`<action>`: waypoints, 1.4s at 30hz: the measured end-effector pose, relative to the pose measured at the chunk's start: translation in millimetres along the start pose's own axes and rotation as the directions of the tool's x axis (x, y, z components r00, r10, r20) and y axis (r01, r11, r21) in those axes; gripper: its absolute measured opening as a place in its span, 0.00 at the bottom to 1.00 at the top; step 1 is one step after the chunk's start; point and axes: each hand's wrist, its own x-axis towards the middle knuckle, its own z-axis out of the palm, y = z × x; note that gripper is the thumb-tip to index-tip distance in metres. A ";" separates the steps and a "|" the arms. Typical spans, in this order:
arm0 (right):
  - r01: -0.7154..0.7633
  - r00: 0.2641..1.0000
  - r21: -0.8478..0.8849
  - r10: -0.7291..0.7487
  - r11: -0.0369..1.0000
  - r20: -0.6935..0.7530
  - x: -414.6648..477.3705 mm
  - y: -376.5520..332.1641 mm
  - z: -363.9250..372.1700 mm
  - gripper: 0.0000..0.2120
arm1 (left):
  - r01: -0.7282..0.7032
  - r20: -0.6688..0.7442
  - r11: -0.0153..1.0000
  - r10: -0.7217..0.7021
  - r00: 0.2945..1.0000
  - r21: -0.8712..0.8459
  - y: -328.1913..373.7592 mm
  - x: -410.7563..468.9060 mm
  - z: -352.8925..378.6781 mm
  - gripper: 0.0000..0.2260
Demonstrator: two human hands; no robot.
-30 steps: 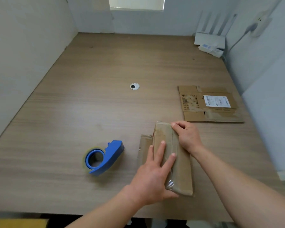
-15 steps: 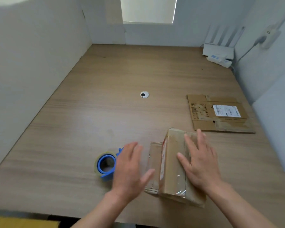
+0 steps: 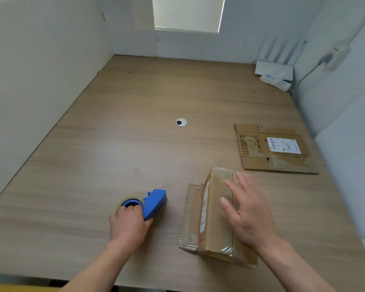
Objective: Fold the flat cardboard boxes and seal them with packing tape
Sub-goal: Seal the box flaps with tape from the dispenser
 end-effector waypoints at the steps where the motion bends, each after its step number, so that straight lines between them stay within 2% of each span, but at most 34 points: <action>1: -0.014 0.999 -0.001 0.014 1.000 0.038 -0.2 0.8 1.2 0.28 | 0.004 0.018 1.000 -0.003 1.000 -0.027 -0.1 -0.1 0.7 0.15; 3: -0.047 0.994 -0.008 0.048 0.999 0.103 -1.3 2.0 2.4 0.27 | 0.009 0.040 0.995 -0.005 0.999 -0.096 -0.2 -0.4 0.8 0.13; 6: -0.045 0.992 -0.023 0.047 0.999 0.117 0.3 3.9 1.2 0.23 | -0.028 -0.002 0.988 0.028 1.000 -0.153 1.4 -0.2 -4.5 0.12; 11: -0.112 0.981 0.089 0.096 0.990 0.166 17.8 5.8 -16.2 0.23 | -0.195 -0.105 0.966 0.180 0.978 -0.167 20.0 2.4 -49.5 0.09; 14: -0.087 0.989 0.180 0.064 0.980 0.130 32.6 5.7 -33.5 0.19 | -0.347 -0.188 0.930 0.321 0.928 -0.121 37.9 1.7 -92.9 0.09; 17: -0.099 0.993 0.283 0.074 0.954 0.097 48.8 5.0 -53.1 0.21 | -0.465 -0.247 0.880 0.431 0.868 -0.099 52.9 -2.2 -134.2 0.09; 20: -0.141 0.985 0.416 0.087 0.898 0.146 63.5 1.9 -75.8 0.26 | -0.566 -0.264 0.821 0.531 0.805 -0.073 66.1 -6.4 -164.3 0.10; 24: -0.139 0.972 0.533 0.013 0.835 0.233 73.2 0.9 -102.6 0.29 | -0.650 -0.285 0.758 0.611 0.739 -0.060 86.7 -12.2 -188.4 0.10; 27: -0.140 0.962 0.606 -0.037 0.783 0.271 73.1 5.9 -115.3 0.28 | -0.684 -0.299 0.727 0.643 0.705 -0.051 101.2 -17.2 -199.0 0.10; 31: -0.106 0.973 0.686 -0.067 0.720 0.221 71.1 14.0 -127.6 0.28 | -0.712 -0.318 0.699 0.662 0.679 -0.066 114.0 -20.3 -207.3 0.10; 35: -0.076 0.968 0.735 -0.127 0.674 0.217 71.0 26.0 -136.7 0.31 | -0.712 -0.273 0.698 0.672 0.688 -0.074 127.0 -21.0 -216.2 0.09; 39: -0.120 0.950 0.783 -0.158 0.610 0.269 74.1 40.3 -143.5 0.27 | -0.709 -0.196 0.702 0.687 0.700 -0.072 138.6 -19.9 -226.7 0.07; 42: -0.141 0.947 0.800 -0.156 0.583 0.280 79.1 47.3 -148.3 0.26 | -0.705 -0.149 0.707 0.692 0.706 -0.058 146.3 -17.5 -232.9 0.11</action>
